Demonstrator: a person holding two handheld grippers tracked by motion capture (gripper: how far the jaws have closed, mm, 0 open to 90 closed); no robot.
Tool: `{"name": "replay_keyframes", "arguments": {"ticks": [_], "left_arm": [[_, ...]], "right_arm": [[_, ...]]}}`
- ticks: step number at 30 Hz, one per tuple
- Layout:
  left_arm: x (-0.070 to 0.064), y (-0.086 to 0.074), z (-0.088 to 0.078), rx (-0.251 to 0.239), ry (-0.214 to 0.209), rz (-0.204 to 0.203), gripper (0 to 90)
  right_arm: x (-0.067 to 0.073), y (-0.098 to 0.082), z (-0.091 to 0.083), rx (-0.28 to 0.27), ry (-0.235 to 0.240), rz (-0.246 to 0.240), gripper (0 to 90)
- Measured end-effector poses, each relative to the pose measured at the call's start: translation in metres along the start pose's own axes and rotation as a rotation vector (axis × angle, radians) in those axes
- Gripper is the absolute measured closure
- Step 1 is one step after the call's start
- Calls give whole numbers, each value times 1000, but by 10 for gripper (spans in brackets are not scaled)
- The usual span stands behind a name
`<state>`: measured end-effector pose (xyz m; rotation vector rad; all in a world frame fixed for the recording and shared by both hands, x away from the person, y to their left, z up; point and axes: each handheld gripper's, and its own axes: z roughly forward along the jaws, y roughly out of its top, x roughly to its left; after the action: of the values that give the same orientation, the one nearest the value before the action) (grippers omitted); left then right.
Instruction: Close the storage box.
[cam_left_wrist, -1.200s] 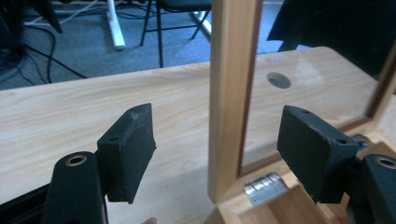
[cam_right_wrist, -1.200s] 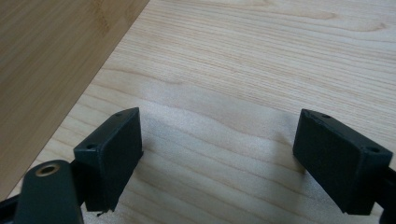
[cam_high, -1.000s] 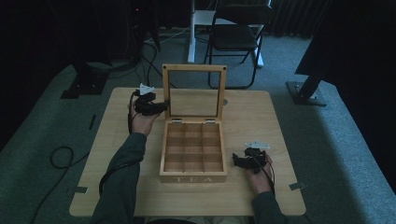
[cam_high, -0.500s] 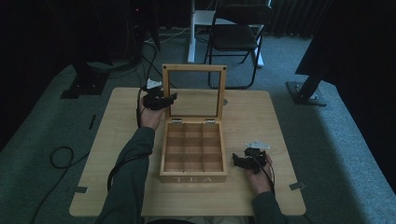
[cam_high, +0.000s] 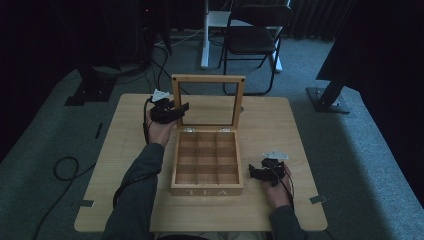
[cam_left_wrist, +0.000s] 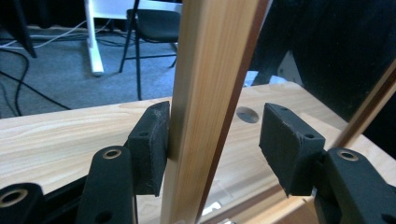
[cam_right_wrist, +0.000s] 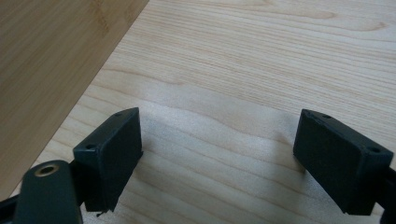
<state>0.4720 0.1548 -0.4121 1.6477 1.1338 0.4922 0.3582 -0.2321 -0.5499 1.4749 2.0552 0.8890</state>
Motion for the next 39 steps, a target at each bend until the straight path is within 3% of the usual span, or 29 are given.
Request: {"name": "replay_keyframes", "arguments": {"ticks": [8,10,20,29,35,39], "left_arm": [[-4,-6,-12,-17,-24,12,419],[-7,-8,-17,-16,-32,36,416],[-16,-10,-30,-16,-15,73,415],[-20,-10,-39,-30,-7,72,411],[-17,-5,-53,-77,-8,43,469],[-19,-1,-64,-75,4,83,544]], "right_arm": [[0,0,0,0,0,0,150],[0,0,0,0,0,0,150],[1,0,0,0,1,-1,150],[1,0,0,0,1,0,150],[1,0,0,-1,0,-3,150],[2,0,0,0,2,-2,150]]}}
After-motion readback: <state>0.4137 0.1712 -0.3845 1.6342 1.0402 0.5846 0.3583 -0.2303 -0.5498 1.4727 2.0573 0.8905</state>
